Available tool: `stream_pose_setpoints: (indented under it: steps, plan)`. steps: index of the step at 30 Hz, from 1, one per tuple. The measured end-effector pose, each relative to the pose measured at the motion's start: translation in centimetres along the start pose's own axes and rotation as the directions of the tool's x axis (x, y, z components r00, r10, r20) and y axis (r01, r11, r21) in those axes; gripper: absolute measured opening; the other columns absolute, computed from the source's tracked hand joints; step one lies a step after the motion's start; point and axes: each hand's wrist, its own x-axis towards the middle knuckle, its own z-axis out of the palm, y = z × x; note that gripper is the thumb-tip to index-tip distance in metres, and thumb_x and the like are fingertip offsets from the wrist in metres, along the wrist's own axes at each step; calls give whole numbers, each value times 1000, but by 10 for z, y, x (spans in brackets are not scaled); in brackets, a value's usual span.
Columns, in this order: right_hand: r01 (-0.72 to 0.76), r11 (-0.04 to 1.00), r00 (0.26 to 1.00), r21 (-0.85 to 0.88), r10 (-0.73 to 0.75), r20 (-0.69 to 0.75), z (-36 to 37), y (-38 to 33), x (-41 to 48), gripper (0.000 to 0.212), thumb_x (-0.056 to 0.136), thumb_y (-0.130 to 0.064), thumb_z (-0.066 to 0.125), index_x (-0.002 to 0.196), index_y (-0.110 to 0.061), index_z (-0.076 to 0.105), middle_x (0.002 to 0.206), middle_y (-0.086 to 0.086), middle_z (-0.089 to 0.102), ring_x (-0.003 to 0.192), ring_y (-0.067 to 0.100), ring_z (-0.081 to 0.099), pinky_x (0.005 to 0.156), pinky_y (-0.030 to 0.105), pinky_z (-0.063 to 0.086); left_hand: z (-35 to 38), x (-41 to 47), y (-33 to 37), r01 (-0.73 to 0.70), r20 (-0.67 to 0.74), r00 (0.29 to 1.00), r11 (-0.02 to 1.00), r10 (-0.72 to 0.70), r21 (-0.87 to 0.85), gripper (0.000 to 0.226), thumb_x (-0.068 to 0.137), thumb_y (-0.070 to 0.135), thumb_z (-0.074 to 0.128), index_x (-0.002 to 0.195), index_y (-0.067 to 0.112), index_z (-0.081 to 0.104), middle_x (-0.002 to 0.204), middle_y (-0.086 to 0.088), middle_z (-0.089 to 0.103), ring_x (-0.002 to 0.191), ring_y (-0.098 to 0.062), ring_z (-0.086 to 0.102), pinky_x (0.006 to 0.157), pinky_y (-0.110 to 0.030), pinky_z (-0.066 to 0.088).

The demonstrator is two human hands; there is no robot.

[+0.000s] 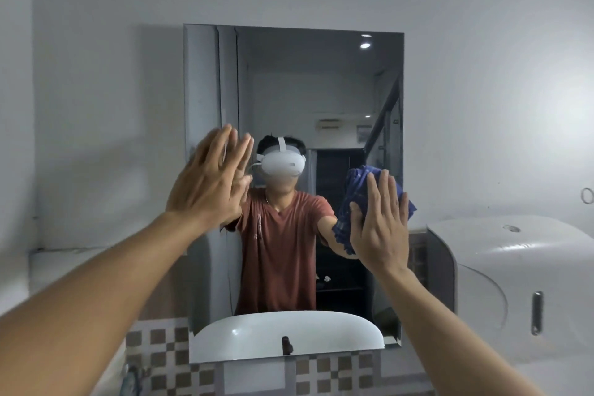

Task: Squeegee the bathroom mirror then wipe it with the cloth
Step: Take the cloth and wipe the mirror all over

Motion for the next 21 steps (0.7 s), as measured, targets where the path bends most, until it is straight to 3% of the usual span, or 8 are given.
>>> stream_pose_setpoints:
  steps: [4,11,18,21]
  plan:
    - [7,1000,1000,3,-7,14,6,-20,-10,62,104,-42,31,156,-9,30,165,17,25,155,28,17,123,59,17,-7,27,-18,-25,26,999,997,23,72,71,95,38,54,156,14,27,159,-22,25,147,-39,24,121,-49,28]
    - [237,971,970,-23,-235,67,25,-92,-22,61,106,-42,32,157,-9,28,164,18,24,155,30,13,123,61,14,-13,32,-24,-58,65,996,995,53,78,70,92,44,59,152,16,36,154,-19,34,140,-37,34,112,-49,40]
    - [516,854,849,67,-520,91,52,-176,-34,59,99,-26,49,153,-5,38,160,19,36,152,32,26,119,64,21,-24,36,-27,-58,93,994,998,55,34,69,90,47,63,149,20,41,150,-12,39,137,-34,39,101,-49,50]
    - [616,784,772,77,-620,135,62,-196,-49,66,94,-30,54,153,-5,37,159,18,37,151,32,27,121,62,14,-24,36,-27,-55,95,994,998,52,25,70,89,47,64,149,19,41,151,-12,38,137,-34,38,103,-48,48]
